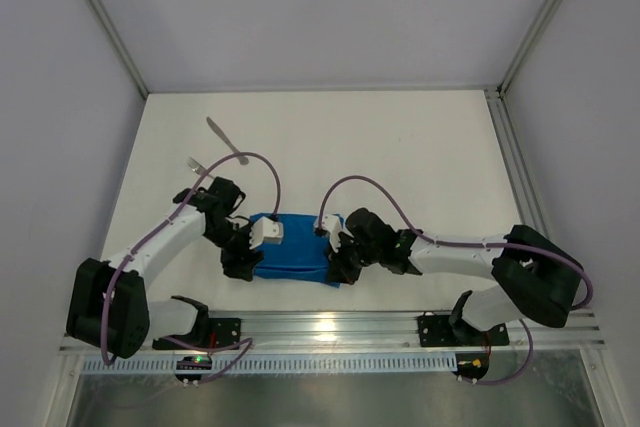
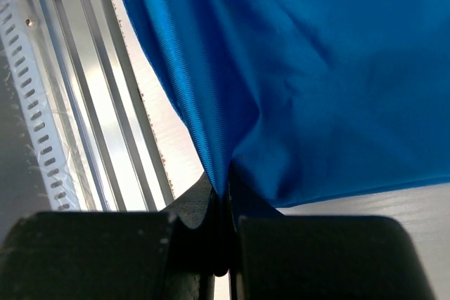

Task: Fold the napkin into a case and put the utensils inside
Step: Fold the lower triangle-folded napkin at the center of the board, then smooth out the 2/3-rectangle-folded napkin at the center of the board.

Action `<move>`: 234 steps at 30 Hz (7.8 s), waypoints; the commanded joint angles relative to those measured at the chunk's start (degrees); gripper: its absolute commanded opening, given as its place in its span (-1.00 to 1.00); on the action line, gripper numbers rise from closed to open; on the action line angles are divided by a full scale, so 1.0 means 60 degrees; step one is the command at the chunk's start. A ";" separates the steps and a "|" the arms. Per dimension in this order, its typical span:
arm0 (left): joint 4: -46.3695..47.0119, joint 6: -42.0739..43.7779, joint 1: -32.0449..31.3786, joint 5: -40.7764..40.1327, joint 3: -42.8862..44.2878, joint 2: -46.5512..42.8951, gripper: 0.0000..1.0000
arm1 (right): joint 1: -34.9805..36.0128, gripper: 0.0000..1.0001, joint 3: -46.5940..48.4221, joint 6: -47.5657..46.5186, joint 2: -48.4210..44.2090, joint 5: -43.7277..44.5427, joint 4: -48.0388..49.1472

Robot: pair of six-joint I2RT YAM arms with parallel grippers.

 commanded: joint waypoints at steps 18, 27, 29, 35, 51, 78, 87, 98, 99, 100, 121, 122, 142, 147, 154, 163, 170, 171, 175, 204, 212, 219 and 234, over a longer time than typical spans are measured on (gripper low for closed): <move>0.1034 -0.0989 0.0054 0.0306 -0.0032 -0.0359 -1.00 | -0.0816 -0.92 0.1023 0.0379 0.1193 -0.2301 -0.0280; -0.0462 -0.0563 0.0347 0.0950 0.0129 -0.0492 -1.00 | -0.0494 -0.84 0.0364 0.1244 0.0314 -0.2874 -0.0163; -0.0097 -0.0898 0.0551 0.1024 0.0246 -0.0185 -1.00 | -0.0523 -0.50 0.0408 0.1040 0.0358 -0.2407 -0.0309; 0.0490 -0.1486 0.0743 0.1024 0.1022 0.1910 -1.00 | -0.0933 0.00 0.1066 0.0541 0.0695 -0.2082 -0.1067; 0.0783 -0.1719 0.1021 0.1185 0.1272 0.2365 -1.00 | -0.2208 -0.89 0.2341 0.1594 0.1686 0.0144 -0.0252; 0.1062 -0.2864 0.1739 0.0790 0.3190 0.4811 -1.00 | -0.2208 -0.83 0.2356 0.1041 0.2996 0.0877 -0.0559; 0.0900 -0.2672 0.1754 0.0819 0.3249 0.5076 -1.00 | -0.2208 -0.32 0.3337 0.0438 0.1413 0.1066 -0.1979; 0.0930 -0.2746 0.1753 0.0731 0.3367 0.5120 -1.00 | -0.2150 0.15 0.2913 0.1098 0.1748 0.0235 -0.1174; 0.0915 -0.2746 0.1754 0.0717 0.3367 0.5134 -1.00 | -0.2106 0.17 0.2956 0.1054 0.2054 0.0131 -0.1174; 0.0915 -0.2746 0.1739 0.0702 0.3367 0.5134 -1.00 | -0.1989 0.18 0.2971 0.1010 0.2188 0.0058 -0.1102; 0.0871 -0.2717 0.1754 0.0395 0.3352 0.5105 -0.90 | -0.1886 -0.81 0.2765 0.0409 0.3023 -0.0720 -0.1231; 0.0857 -0.2716 0.1768 0.0380 0.3352 0.5090 -0.89 | -0.1886 -0.84 0.2824 0.0394 0.3067 -0.0633 -0.1349; 0.0988 -0.2277 0.2339 -0.1026 0.3367 0.4270 -0.36 | -0.1900 -0.93 0.3279 0.0174 0.3200 -0.0163 -0.1862; 0.1018 -0.2291 0.2383 -0.0997 0.3235 0.4153 -0.75 | -0.1900 -0.92 0.3440 0.0086 0.3229 -0.0090 -0.1965; 0.0418 -0.2496 0.2618 -0.0090 0.3528 0.3188 -0.49 | -0.1900 -0.92 0.3543 0.0086 0.3244 -0.0104 -0.1965; 0.2115 -0.3346 0.2179 -0.1494 0.1524 0.1692 -0.14 | -0.1900 -0.92 0.3572 0.0130 0.3287 -0.0046 -0.1863; 0.2775 -0.3888 0.2061 -0.1364 0.1141 0.2204 -0.12 | -0.1886 -0.92 0.3791 0.0013 0.3449 -0.0075 -0.2111; 0.2891 -0.3917 0.2061 -0.1320 0.1082 0.2277 -0.13 | -0.1900 -0.92 0.3792 0.0042 0.3449 -0.0061 -0.2112; 0.3112 -0.4122 0.2032 -0.1524 0.0950 0.2556 -0.69 | -0.1886 -0.93 0.3850 0.0028 0.3449 -0.0016 -0.2112; 0.3492 -0.4210 0.1930 -0.0661 0.2078 0.2642 -0.19 | -0.1900 -0.92 0.4246 -0.0148 0.3756 -0.0031 -0.2404; 0.3949 -0.3744 0.1768 -0.1231 0.2209 0.3712 -0.31 | -0.1886 -0.93 0.4290 -0.0104 0.3932 -0.0060 -0.2390; 0.4005 -0.3712 0.1783 -0.1349 0.1990 0.3948 -0.56 | -0.1886 -0.93 0.4421 -0.0046 0.3947 -0.0016 -0.2492; 0.3610 -0.4049 0.1506 -0.0689 0.2283 0.2030 -0.44 | -0.1900 -0.92 0.4597 0.0189 0.4020 -0.0002 -0.2566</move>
